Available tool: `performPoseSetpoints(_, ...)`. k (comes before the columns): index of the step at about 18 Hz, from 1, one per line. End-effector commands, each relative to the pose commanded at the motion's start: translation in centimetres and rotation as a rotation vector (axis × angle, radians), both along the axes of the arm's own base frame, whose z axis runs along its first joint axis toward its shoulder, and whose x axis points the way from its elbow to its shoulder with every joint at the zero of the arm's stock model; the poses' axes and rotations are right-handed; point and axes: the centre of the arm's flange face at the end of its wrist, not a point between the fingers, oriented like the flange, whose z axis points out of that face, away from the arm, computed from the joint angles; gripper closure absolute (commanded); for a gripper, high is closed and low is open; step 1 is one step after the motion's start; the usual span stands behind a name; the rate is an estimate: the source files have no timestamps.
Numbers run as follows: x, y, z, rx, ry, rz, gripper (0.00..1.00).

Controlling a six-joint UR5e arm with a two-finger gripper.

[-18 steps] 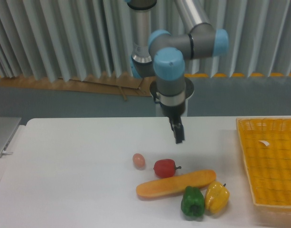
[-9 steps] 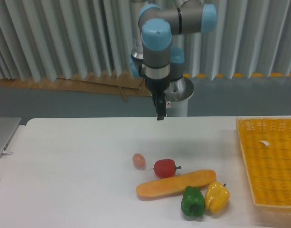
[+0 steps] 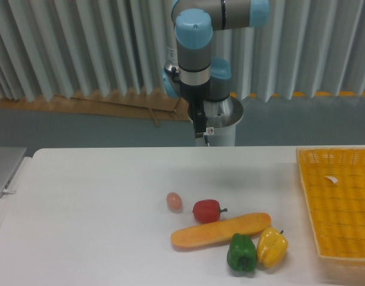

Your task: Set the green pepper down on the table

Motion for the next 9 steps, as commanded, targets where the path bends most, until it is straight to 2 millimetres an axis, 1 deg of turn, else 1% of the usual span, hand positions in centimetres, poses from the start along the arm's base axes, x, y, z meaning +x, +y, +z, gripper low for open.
performPoseSetpoints(9,0.26,0.09,0.16,0.016,-0.011,-0.003,0.00)
